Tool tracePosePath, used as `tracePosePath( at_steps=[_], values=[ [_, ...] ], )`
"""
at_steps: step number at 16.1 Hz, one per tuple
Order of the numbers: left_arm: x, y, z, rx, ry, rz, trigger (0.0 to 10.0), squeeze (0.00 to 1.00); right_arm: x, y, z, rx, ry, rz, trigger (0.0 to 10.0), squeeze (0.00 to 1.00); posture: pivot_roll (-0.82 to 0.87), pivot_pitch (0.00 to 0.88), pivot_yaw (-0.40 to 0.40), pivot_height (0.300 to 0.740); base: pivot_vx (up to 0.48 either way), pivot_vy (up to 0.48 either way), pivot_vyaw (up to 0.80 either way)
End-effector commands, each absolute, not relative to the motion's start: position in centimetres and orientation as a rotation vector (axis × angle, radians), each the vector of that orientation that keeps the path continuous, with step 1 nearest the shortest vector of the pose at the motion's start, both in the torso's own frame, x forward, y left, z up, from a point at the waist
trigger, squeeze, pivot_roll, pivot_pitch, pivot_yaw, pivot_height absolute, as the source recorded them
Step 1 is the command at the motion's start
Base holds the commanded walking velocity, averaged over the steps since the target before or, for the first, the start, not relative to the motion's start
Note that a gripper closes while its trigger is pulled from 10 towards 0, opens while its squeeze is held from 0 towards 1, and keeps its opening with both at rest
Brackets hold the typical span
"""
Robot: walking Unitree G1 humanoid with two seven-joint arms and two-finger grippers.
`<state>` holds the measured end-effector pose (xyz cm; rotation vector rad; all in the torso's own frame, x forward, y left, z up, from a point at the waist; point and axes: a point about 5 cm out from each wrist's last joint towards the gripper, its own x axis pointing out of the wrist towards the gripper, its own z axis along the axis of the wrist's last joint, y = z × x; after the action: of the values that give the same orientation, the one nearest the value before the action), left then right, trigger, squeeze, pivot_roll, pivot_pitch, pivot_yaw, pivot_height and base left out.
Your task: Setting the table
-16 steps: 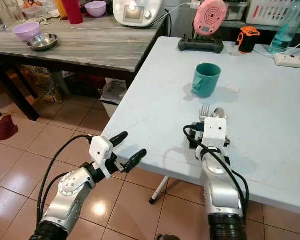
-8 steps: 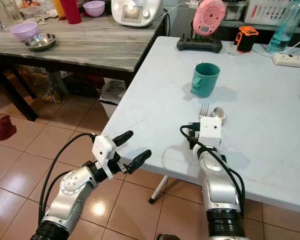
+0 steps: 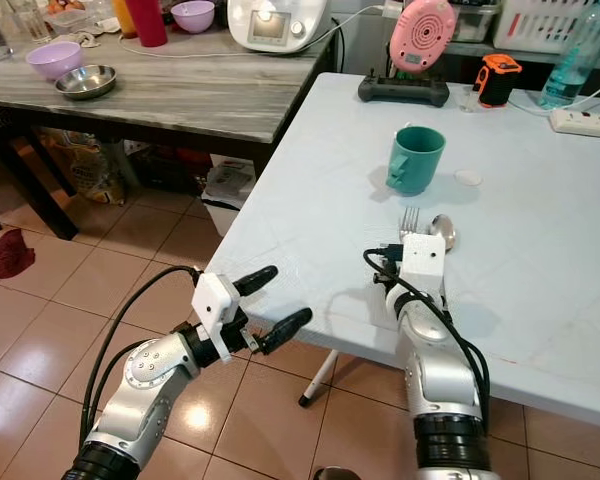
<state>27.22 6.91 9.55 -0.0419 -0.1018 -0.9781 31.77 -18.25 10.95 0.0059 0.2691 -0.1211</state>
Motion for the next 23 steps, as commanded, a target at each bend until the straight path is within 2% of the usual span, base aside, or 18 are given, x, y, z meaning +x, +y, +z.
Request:
tracePosePath(
  at_steps=[1,13,18,20,22,23],
  values=[
    [27.3,6.9,9.7,-0.026,-0.1,-0.998,10.0,0.0,31.4,-19.3,9.7,0.012,0.337,-0.174,0.0,0.0,-0.33,0.103,0.036,0.74,0.0,0.0,0.0],
    [27.4,6.7,9.8,-0.026,-0.099,-1.0,10.0,0.0,31.0,-19.5,9.0,0.093,0.394,-0.216,0.0,0.0,-0.32,0.1,0.028,0.74,0.0,0.0,0.0],
    [28.8,8.1,9.4,-0.006,-0.101,-0.778,10.0,0.0,31.0,-19.4,10.9,0.141,0.289,-0.231,0.0,0.0,-0.34,0.107,0.027,0.74,0.0,0.0,0.0],
    [30.2,9.2,9.5,0.013,-0.094,-0.583,10.0,0.0,30.8,-19.8,13.1,0.137,0.145,-0.258,0.0,0.0,-0.34,0.107,0.023,0.74,0.0,0.0,0.0],
    [30.8,9.9,9.4,-0.049,-0.074,-0.505,10.0,0.0,30.4,-20.0,14.9,0.12,0.038,-0.258,0.0,0.0,-0.34,0.104,0.022,0.74,0.0,0.0,0.0],
    [31.0,10.1,9.4,-0.063,-0.068,-0.492,10.0,0.0,30.3,-19.9,15.4,0.107,0.01,-0.248,4.5,0.0,-0.34,0.104,0.021,0.74,0.0,0.0,0.0]
  ],
)
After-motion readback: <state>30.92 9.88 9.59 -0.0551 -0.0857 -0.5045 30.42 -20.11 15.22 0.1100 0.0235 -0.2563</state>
